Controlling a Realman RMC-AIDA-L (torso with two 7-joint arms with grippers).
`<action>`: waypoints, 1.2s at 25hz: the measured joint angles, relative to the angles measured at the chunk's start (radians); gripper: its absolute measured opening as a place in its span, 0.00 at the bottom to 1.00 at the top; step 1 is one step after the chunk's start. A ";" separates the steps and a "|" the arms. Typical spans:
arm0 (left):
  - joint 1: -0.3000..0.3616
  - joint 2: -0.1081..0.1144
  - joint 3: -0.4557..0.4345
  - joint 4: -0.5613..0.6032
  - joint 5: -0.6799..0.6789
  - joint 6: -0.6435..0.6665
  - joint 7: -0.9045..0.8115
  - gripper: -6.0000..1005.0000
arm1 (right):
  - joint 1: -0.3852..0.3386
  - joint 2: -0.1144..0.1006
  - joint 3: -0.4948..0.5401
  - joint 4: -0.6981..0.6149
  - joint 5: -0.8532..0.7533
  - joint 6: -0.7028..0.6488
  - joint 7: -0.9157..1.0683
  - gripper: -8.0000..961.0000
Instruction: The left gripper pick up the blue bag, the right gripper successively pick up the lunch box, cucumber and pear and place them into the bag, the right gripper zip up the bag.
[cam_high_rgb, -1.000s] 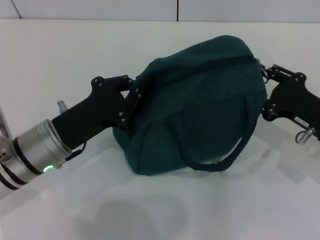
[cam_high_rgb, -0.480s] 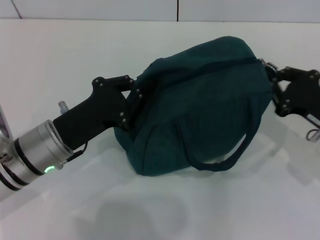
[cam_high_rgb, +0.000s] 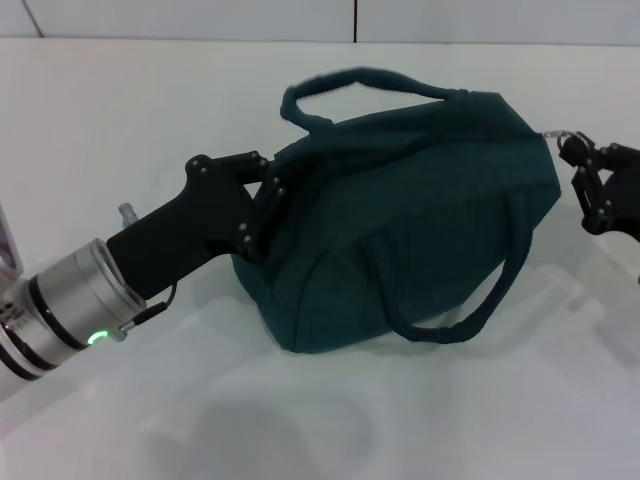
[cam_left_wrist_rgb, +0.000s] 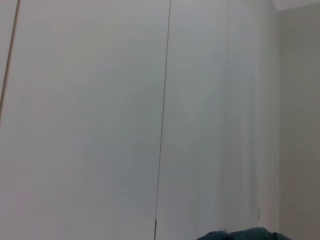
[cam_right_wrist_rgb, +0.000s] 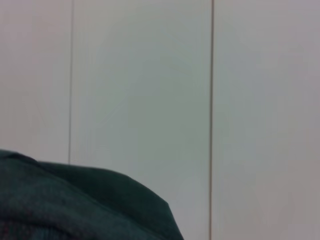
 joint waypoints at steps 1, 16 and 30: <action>0.000 0.001 0.000 0.000 0.000 0.000 -0.002 0.09 | -0.002 0.000 0.000 0.007 0.000 0.009 0.004 0.02; 0.057 -0.006 -0.008 0.110 -0.131 0.062 0.069 0.10 | 0.006 0.001 -0.009 0.013 -0.008 -0.002 0.036 0.02; -0.208 0.041 0.001 -0.146 -0.016 0.130 -0.514 0.62 | 0.006 0.003 -0.020 0.014 -0.008 -0.029 0.048 0.02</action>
